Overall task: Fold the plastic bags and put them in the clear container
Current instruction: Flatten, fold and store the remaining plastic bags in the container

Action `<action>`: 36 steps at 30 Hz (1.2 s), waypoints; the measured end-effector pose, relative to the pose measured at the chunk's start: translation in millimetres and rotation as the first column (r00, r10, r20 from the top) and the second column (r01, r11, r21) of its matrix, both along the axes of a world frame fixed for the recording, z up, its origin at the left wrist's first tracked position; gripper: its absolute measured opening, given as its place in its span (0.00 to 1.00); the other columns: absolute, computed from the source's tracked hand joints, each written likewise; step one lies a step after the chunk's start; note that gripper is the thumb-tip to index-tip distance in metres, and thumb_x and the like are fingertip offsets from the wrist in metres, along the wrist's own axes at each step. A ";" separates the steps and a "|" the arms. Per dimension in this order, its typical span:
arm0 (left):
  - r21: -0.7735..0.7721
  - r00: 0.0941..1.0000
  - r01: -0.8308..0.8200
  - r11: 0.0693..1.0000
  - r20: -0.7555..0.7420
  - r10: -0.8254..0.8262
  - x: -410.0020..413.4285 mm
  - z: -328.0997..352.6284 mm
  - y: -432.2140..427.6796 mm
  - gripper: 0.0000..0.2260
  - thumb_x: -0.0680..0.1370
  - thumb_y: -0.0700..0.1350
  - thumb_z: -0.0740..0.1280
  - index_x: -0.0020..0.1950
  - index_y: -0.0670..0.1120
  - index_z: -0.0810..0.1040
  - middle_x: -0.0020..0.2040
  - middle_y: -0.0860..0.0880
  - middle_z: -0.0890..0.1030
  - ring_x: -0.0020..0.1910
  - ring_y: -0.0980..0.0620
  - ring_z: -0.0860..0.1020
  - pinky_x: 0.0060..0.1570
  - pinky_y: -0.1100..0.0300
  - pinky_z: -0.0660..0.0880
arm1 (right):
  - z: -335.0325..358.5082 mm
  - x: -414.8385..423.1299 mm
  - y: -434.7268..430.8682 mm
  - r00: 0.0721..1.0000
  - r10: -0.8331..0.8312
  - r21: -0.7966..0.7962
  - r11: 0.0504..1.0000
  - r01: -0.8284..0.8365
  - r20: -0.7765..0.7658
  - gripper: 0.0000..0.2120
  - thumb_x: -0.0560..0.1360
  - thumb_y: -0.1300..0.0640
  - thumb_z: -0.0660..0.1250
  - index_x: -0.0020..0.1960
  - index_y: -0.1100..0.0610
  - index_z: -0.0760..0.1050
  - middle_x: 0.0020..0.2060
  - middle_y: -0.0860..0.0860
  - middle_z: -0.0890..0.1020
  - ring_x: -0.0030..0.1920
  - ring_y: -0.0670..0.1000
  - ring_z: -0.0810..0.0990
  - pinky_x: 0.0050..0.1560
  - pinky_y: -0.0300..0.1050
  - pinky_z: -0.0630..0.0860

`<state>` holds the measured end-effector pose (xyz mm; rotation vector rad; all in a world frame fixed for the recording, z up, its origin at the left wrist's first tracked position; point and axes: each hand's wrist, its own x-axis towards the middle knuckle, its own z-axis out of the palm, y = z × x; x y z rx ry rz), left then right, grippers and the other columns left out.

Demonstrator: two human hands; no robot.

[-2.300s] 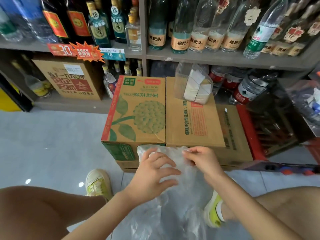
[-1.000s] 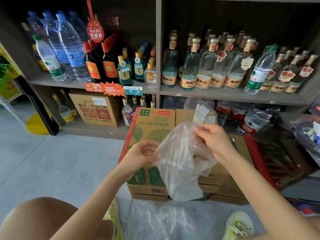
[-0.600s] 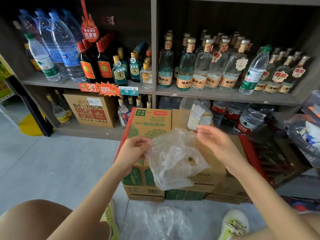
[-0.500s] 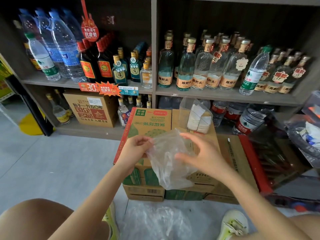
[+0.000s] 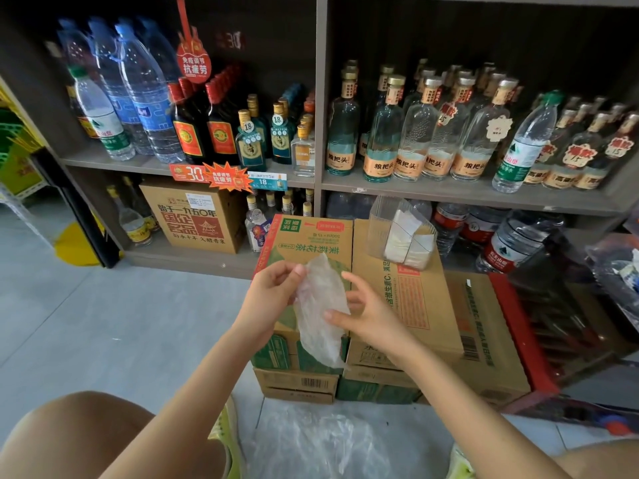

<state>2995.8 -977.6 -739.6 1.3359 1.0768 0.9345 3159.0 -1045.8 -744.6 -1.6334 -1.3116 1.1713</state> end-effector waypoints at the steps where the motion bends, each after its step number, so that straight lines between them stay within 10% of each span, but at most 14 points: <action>1: 0.010 1.000 0.001 1.000 -0.011 0.000 1.0 -0.4 0.2 0.08 0.81 0.44 0.64 0.47 0.43 0.80 0.38 0.50 0.81 0.40 0.50 0.78 0.44 0.52 0.75 | -1.7 -3.6 3.2 0.998 -0.022 0.016 1.000 0.023 -0.052 0.33 0.70 0.52 0.74 0.70 0.48 0.64 0.57 0.46 0.78 0.56 0.46 0.78 0.51 0.42 0.78; 11: 0.327 0.941 -0.005 0.945 -0.319 0.115 -18.4 -6.3 15.9 0.19 0.81 0.47 0.63 0.35 0.37 0.68 0.27 0.50 0.65 0.24 0.57 0.62 0.25 0.66 0.59 | 12.5 37.3 -6.9 0.992 -0.109 0.061 0.992 0.113 -0.060 0.14 0.65 0.49 0.73 0.50 0.51 0.80 0.47 0.45 0.84 0.50 0.45 0.81 0.59 0.46 0.76; 16: 0.360 0.838 0.192 0.913 -0.544 0.038 -30.6 -8.4 24.9 0.20 0.79 0.56 0.62 0.32 0.46 0.71 0.26 0.53 0.67 0.25 0.57 0.65 0.28 0.63 0.58 | 20.4 52.5 -8.3 0.990 -0.141 0.118 0.983 0.142 -0.015 0.05 0.73 0.59 0.70 0.48 0.53 0.83 0.45 0.44 0.85 0.47 0.40 0.82 0.53 0.37 0.76; 19: 0.505 0.706 0.299 0.810 -0.688 0.169 -27.8 -2.1 27.6 0.30 0.75 0.71 0.49 0.48 0.50 0.80 0.38 0.54 0.75 0.39 0.53 0.72 0.38 0.59 0.66 | 27.2 47.3 -2.4 0.986 -0.069 0.171 0.984 0.042 0.151 0.05 0.74 0.56 0.69 0.49 0.49 0.82 0.47 0.40 0.83 0.48 0.34 0.79 0.48 0.26 0.73; 25: 0.257 0.805 0.460 0.850 -0.523 -0.278 23.5 25.5 1.1 0.33 0.70 0.68 0.66 0.70 0.51 0.71 0.62 0.58 0.75 0.61 0.60 0.72 0.59 0.65 0.67 | 41.3 31.4 9.5 0.994 -0.019 0.203 0.979 -0.004 0.110 0.03 0.73 0.52 0.70 0.45 0.49 0.83 0.41 0.49 0.85 0.43 0.47 0.82 0.46 0.41 0.77; 29: 0.167 0.918 0.293 0.941 -0.323 -0.229 36.2 8.0 1.0 0.12 0.73 0.49 0.73 0.52 0.46 0.78 0.40 0.59 0.78 0.42 0.62 0.75 0.44 0.72 0.72 | 34.3 38.8 3.0 0.989 -0.149 0.249 0.958 0.145 -0.001 0.04 0.75 0.50 0.67 0.49 0.45 0.80 0.42 0.39 0.83 0.46 0.36 0.79 0.52 0.36 0.75; 33: 0.032 0.987 0.163 0.986 -0.017 -0.162 32.3 -3.3 5.3 0.27 0.67 0.56 0.77 0.51 0.35 0.75 0.44 0.36 0.77 0.44 0.40 0.77 0.56 0.42 0.74 | 12.4 48.0 -20.3 0.998 -0.057 0.131 0.990 0.052 0.031 0.17 0.66 0.35 0.65 0.55 0.34 0.72 0.55 0.33 0.77 0.58 0.33 0.73 0.61 0.38 0.70; 36: -0.023 0.987 0.105 0.994 0.128 -0.101 27.2 -4.4 5.3 0.22 0.68 0.49 0.77 0.53 0.36 0.78 0.49 0.38 0.81 0.49 0.37 0.80 0.56 0.42 0.75 | -4.7 46.7 -31.8 0.998 0.014 0.051 0.999 -0.016 0.055 0.24 0.63 0.36 0.70 0.58 0.31 0.67 0.58 0.31 0.73 0.59 0.30 0.70 0.60 0.34 0.66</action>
